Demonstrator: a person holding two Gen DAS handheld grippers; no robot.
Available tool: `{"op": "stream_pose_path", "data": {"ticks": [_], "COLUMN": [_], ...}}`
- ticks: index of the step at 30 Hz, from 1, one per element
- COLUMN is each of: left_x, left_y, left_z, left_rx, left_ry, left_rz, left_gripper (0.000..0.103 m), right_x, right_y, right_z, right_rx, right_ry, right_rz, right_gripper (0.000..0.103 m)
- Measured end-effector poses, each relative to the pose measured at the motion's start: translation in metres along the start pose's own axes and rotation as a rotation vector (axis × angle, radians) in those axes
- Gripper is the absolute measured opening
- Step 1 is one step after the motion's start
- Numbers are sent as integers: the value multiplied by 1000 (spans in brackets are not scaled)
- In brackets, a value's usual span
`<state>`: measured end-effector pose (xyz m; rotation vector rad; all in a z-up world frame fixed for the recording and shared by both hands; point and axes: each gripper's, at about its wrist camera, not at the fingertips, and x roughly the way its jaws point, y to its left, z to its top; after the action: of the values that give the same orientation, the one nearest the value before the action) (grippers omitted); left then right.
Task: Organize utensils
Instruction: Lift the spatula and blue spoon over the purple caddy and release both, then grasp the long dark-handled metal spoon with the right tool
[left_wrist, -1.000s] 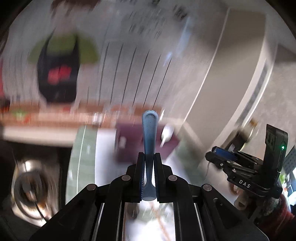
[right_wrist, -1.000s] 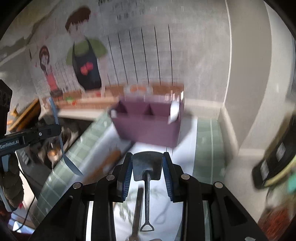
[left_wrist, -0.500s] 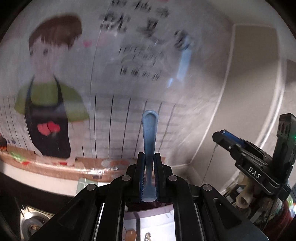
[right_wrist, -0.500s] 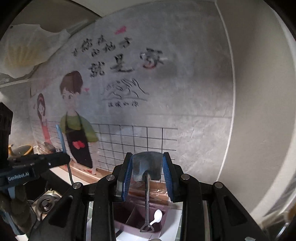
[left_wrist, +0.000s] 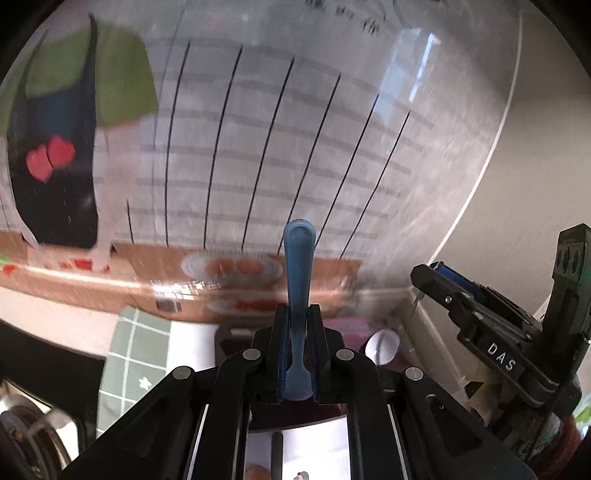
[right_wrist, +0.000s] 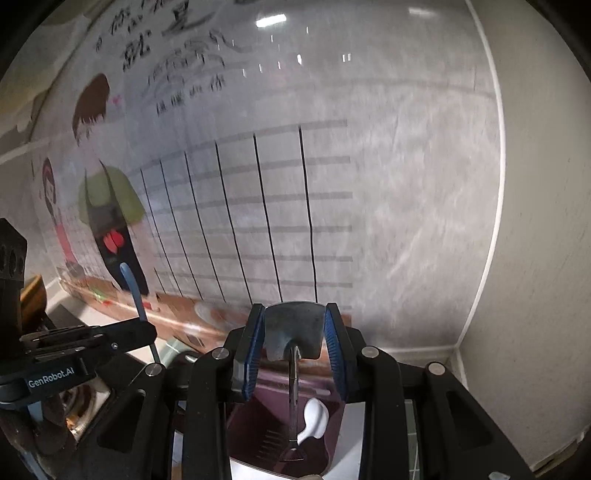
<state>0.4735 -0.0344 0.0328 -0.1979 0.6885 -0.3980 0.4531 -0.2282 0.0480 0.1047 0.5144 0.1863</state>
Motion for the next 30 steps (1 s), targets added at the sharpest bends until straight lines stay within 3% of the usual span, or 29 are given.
{"op": "stream_pose_path", "data": {"ticks": [3,4,6,8,10,15,18,21,25,30], "left_x": [12,16,20,19,7,-48,-76,-96,-116,-120], "left_y": [3,5,7,9,8,1,-5,-2,7,24], "left_z": [-10,-12,-15,-15,-14,-19,-38,-66,-107,-154], "left_rx": [-5,-8,-11,-11,-7,30,80,90,67,23], "left_ry": [16,17,39,44,30,-38,-32,-7,28,116], "left_rz": [-3,-17,-28,-19,-6,57,106,125,148,161], "left_gripper": [12,13,32,46,48,57,66,68,68,68], "right_x": [11,19,29,32,29,-32,-60,-77,-102,-101], "right_y": [-1,-5,-10,-11,-11,0,7,12,25,39], "right_z": [-14,-25,-34,-40,-41,-30,-33,-45,-101,-170], "right_rx": [-4,14,49,54,46,-2,-11,-22,-70,-106], "right_ry": [40,92,164,198,200,146,167,203,337,504], "right_rz": [-9,8,54,35,13,30,50,65,90,95], "right_gripper": [30,31,32,33,33,33,33,33,33,33]}}
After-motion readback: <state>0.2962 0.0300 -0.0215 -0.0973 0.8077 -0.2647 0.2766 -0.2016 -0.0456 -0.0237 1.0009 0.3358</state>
